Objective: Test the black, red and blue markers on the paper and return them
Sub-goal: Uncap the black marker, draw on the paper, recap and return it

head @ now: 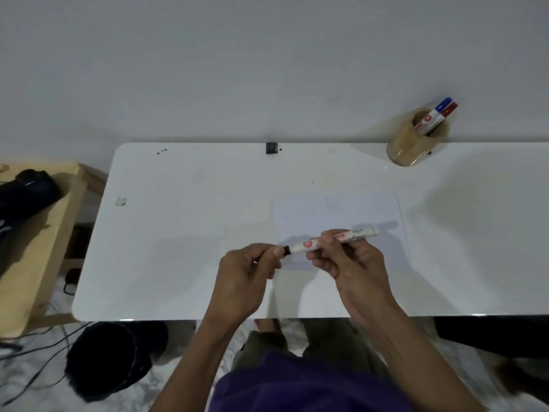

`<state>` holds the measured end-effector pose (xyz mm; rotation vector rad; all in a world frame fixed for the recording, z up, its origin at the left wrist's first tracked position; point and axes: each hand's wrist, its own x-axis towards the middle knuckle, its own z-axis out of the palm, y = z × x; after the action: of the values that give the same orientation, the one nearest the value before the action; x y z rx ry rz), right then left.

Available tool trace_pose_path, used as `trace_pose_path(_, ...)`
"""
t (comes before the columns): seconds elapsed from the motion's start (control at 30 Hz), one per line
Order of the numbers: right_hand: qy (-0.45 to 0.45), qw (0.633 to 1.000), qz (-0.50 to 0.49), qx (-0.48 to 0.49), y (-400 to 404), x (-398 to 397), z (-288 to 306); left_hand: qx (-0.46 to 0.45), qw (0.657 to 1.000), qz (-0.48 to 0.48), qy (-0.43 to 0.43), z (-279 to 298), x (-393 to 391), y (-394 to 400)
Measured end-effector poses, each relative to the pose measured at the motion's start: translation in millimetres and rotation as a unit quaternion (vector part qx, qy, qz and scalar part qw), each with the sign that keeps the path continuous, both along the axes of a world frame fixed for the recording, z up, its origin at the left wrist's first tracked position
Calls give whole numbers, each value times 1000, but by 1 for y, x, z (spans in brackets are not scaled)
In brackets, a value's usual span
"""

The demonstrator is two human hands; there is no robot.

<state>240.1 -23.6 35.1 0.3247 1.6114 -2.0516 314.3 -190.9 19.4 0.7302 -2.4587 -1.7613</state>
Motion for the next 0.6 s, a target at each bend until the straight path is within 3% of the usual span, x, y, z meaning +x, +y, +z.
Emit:
trace_pose_path(0.17, 2, 1000, -16, 15, -1, -26, -6, -11, 996, 77, -39, -13, -10, -33)
trace_pose_path(0.3, 17, 999, -26, 39, -2, -43, -15, -127, 983, 124, -53, -24, -35, -61)
trace_pose_path(0.4, 16, 997, -34, 60, -2, -47, -24, -201, 971, 99, -80, -37, -63, -81)
trace_pose_path(0.6, 30, 993, -37, 105, 0, -48, -35, -245, 957, 36, -150, -60, -102, -101)
